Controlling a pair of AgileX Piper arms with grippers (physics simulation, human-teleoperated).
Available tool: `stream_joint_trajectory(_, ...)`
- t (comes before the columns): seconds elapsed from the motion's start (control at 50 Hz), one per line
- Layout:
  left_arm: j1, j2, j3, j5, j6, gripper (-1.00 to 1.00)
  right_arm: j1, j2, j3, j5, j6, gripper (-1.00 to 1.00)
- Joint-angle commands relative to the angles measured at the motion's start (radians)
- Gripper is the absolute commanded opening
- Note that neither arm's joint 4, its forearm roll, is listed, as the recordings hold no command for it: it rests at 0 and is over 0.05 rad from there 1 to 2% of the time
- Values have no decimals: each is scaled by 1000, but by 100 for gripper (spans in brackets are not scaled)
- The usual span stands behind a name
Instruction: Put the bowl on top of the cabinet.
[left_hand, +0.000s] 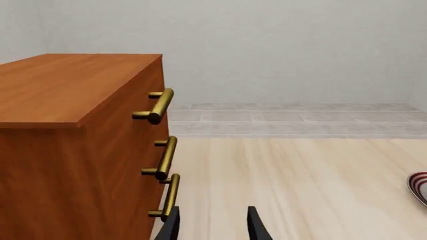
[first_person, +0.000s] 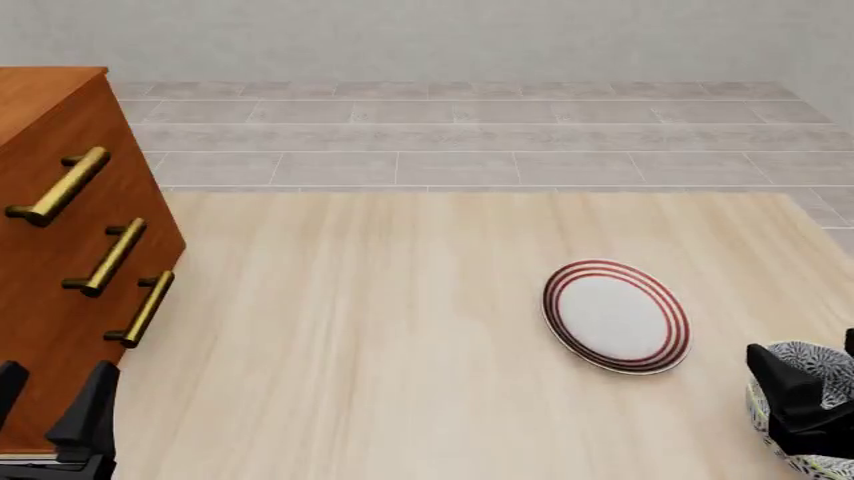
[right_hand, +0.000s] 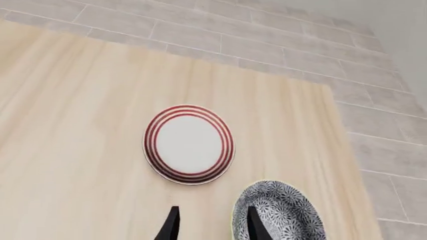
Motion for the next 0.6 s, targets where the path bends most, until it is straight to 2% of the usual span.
stream_joint_trajectory(0.02, 0, -2, 0, 3, 1, 100, -62, 65, -73, 125, -38, 100)
stream_joint_trajectory(0.14, 0, -2, 0, 3, 1, 100, -129, 81, -64, 114, -85, 100)
stream_joint_trajectory(0.18, -1, -2, 0, 3, 1, 100, -122, 80, -59, 113, -67, 100)
stream_joint_trajectory(0.22, 0, -2, -1, 3, 1, 100, -149, 89, -32, 101, -89, 100)
stream_joint_trajectory(0.28, 0, -2, 0, 3, 1, 100, -157, 88, -23, 94, -86, 100)
stream_joint_trajectory(0.3, 0, -2, 0, 3, 1, 100, -173, 94, -16, 83, -110, 100)
stream_joint_trajectory(0.6, 0, -2, 0, 3, 1, 100, -206, 175, 46, -11, -119, 100)
